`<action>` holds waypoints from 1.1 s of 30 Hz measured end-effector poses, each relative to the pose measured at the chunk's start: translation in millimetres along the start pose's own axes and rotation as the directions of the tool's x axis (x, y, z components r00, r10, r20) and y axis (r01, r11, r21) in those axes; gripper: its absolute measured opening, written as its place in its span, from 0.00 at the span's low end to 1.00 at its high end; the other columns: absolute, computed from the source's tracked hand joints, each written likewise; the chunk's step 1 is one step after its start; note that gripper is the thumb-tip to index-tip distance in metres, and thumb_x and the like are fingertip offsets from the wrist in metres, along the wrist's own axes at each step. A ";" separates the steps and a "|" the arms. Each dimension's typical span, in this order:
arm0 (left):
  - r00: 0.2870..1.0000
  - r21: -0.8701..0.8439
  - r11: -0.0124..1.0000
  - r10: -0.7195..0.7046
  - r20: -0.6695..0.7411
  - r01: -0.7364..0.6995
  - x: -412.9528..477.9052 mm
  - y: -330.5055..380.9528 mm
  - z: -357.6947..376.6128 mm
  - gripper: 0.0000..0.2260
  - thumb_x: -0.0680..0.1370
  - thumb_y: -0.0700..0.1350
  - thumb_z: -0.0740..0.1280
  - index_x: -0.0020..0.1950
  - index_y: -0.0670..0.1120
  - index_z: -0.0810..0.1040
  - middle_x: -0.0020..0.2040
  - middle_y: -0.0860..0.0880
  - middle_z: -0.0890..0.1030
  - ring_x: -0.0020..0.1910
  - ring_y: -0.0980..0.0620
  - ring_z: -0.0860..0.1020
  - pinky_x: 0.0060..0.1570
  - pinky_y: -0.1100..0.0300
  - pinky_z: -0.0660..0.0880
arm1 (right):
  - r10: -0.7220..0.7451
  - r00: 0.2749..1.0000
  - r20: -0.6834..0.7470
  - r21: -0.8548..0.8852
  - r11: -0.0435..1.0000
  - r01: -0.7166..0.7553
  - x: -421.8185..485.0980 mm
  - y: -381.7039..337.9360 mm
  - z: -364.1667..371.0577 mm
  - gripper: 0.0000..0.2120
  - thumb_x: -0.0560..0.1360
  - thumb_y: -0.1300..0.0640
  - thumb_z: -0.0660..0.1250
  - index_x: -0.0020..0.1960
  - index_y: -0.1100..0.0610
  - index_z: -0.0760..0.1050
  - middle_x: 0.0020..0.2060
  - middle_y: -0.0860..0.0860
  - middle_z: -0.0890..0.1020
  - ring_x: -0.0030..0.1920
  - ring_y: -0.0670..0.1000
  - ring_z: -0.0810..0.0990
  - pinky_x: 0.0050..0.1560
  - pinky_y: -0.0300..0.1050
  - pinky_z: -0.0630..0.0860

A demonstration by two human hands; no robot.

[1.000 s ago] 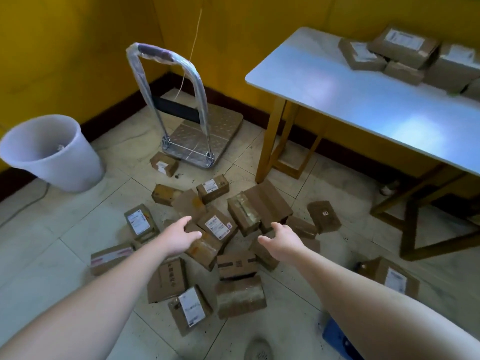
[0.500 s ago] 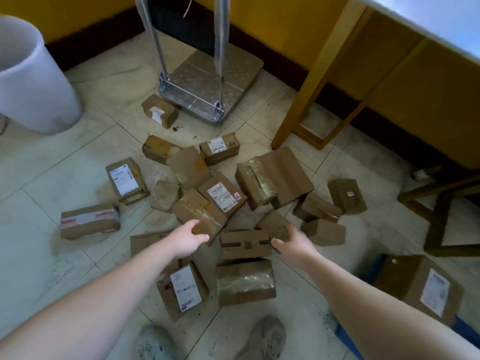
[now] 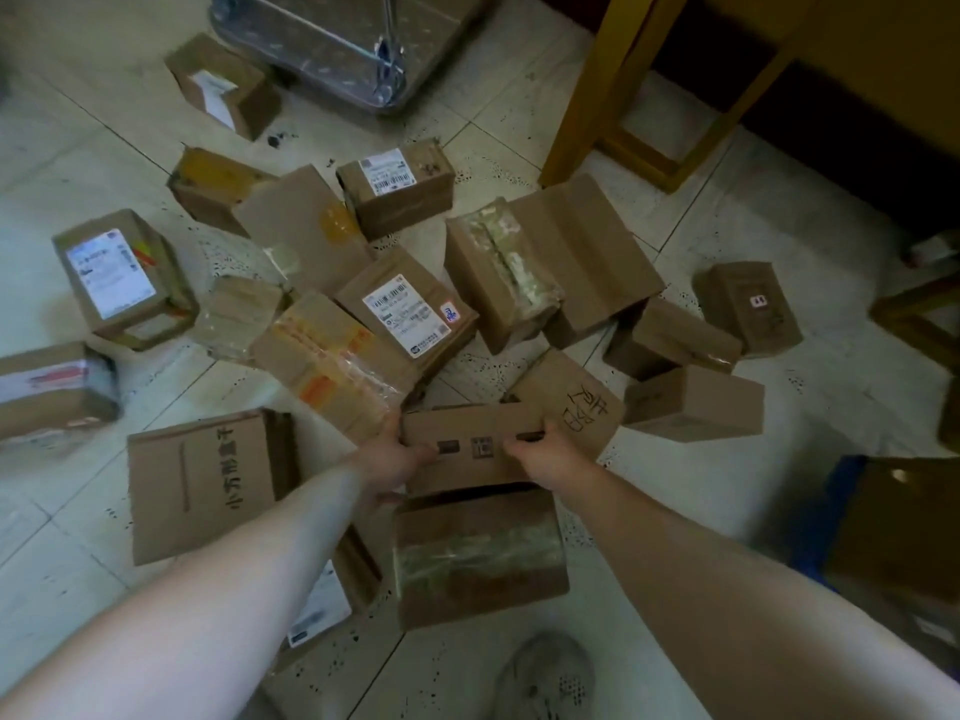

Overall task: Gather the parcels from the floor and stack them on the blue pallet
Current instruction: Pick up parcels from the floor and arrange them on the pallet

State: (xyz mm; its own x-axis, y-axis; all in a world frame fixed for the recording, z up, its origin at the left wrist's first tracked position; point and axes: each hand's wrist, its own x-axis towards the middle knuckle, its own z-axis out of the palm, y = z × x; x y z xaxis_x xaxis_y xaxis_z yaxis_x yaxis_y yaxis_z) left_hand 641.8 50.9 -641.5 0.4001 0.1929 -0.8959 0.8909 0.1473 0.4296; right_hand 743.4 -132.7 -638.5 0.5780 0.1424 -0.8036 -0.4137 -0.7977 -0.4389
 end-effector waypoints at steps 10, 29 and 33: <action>0.994 -0.220 0.975 -0.045 -0.103 0.021 -69.4 20.6 -1.4 0.21 0.77 0.57 0.63 0.65 0.51 0.61 0.62 0.43 0.71 0.60 0.39 0.73 0.55 0.38 0.73 | 0.126 0.988 -0.091 0.209 0.972 -0.105 -70.2 -17.0 -23.4 0.32 0.75 0.37 0.63 0.72 0.50 0.59 0.52 0.47 0.74 0.49 0.51 0.75 0.48 0.46 0.69; 0.929 0.119 0.923 0.355 0.103 -0.366 -475.4 204.6 -26.3 0.28 0.77 0.65 0.55 0.69 0.46 0.66 0.63 0.43 0.75 0.62 0.42 0.73 0.63 0.41 0.69 | -0.023 0.904 -0.426 0.442 0.867 0.231 -480.2 -124.5 -186.7 0.25 0.73 0.34 0.63 0.61 0.47 0.62 0.53 0.49 0.75 0.52 0.50 0.76 0.49 0.48 0.77; 0.854 0.263 0.812 0.496 0.158 -0.521 -538.9 212.9 14.9 0.23 0.79 0.59 0.58 0.69 0.47 0.66 0.53 0.48 0.75 0.45 0.53 0.75 0.35 0.60 0.74 | 0.063 0.817 -0.573 0.465 0.846 0.260 -548.4 -98.7 -222.8 0.24 0.74 0.34 0.59 0.56 0.53 0.69 0.49 0.51 0.77 0.47 0.50 0.76 0.43 0.47 0.74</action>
State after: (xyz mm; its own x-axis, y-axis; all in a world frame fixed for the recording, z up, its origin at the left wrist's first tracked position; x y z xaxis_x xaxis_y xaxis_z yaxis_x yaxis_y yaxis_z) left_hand 619.1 -36.1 -68.9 0.8177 0.0846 -0.5693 0.5716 -0.2364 0.7858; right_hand 624.0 -262.6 -64.9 0.8491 -0.2698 -0.4541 -0.5266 -0.3656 -0.7675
